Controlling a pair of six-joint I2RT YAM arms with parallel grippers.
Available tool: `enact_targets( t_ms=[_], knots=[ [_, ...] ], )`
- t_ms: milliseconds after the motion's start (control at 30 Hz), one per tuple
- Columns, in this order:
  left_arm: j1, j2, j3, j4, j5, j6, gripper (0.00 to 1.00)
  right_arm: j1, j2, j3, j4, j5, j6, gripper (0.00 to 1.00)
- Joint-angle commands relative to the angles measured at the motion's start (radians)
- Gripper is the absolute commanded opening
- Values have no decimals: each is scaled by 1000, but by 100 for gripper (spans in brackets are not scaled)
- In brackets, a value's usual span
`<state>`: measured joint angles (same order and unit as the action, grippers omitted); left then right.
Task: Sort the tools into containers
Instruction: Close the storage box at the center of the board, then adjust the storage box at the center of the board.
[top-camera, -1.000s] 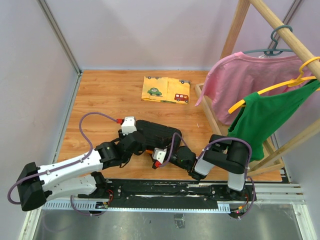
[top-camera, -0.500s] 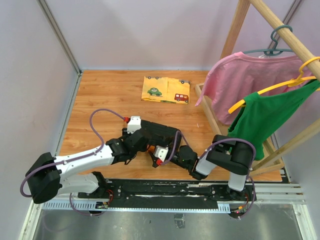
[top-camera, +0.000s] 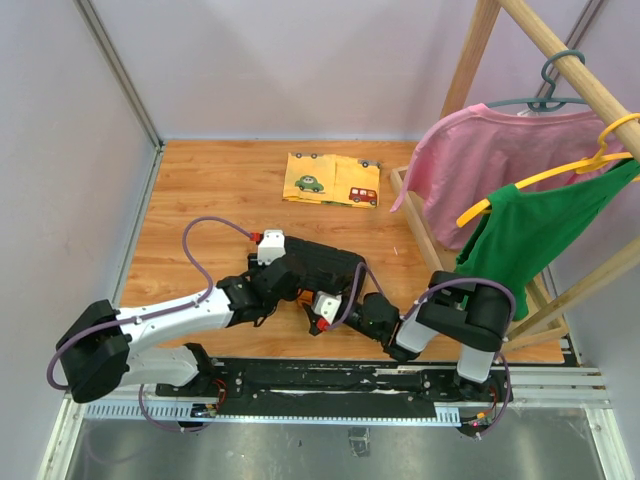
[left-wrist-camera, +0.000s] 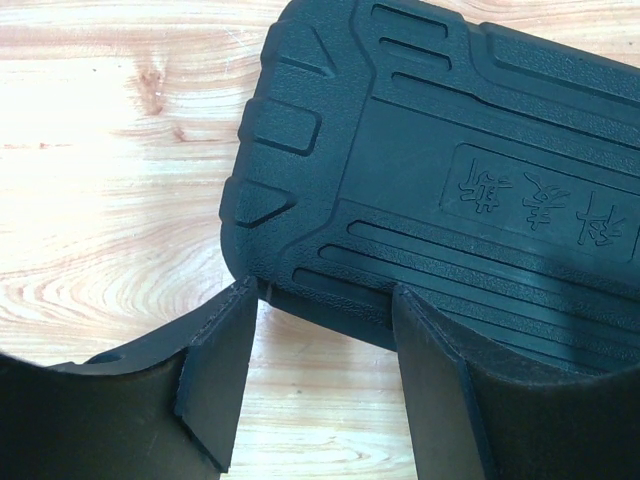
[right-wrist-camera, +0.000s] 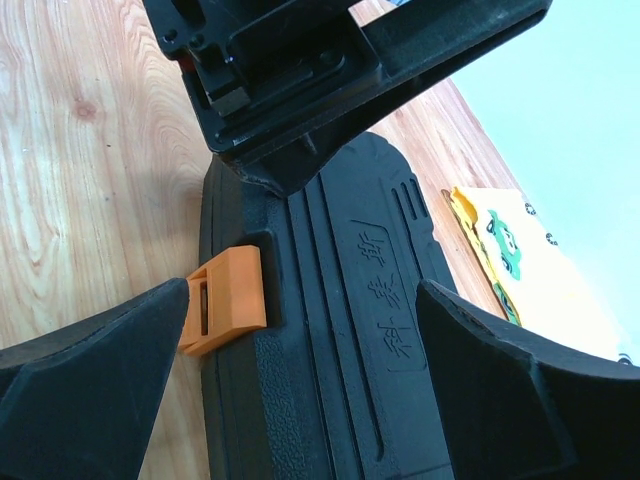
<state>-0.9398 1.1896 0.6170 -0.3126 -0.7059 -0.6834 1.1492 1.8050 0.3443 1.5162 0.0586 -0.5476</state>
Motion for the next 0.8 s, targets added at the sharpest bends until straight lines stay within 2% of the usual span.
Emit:
enact_targets(
  t_ms=[0, 167, 267, 467, 567, 667, 767],
  knots=[
    [7, 37, -20, -11, 28, 5, 61, 12, -44, -32, 57, 24, 32, 97],
    [7, 41, -23, -6, 29, 7, 60, 13, -128, -66, 38, -52, 62, 97],
    [7, 40, -26, -3, 33, 7, 60, 13, -231, -73, -70, -86, 138, 96],
    [7, -4, -43, 18, 49, 17, 60, 13, -516, -18, -603, -27, 377, 93],
    [9, -59, -50, 33, 63, 23, 60, 12, -630, 97, -1004, 71, 509, 96],
    [15, -129, -56, 41, 78, 27, 61, 10, -653, 247, -1355, 143, 555, 99],
    [20, -211, -67, 45, 97, 21, 63, 3, -646, 317, -1495, 165, 586, 99]
  ],
)
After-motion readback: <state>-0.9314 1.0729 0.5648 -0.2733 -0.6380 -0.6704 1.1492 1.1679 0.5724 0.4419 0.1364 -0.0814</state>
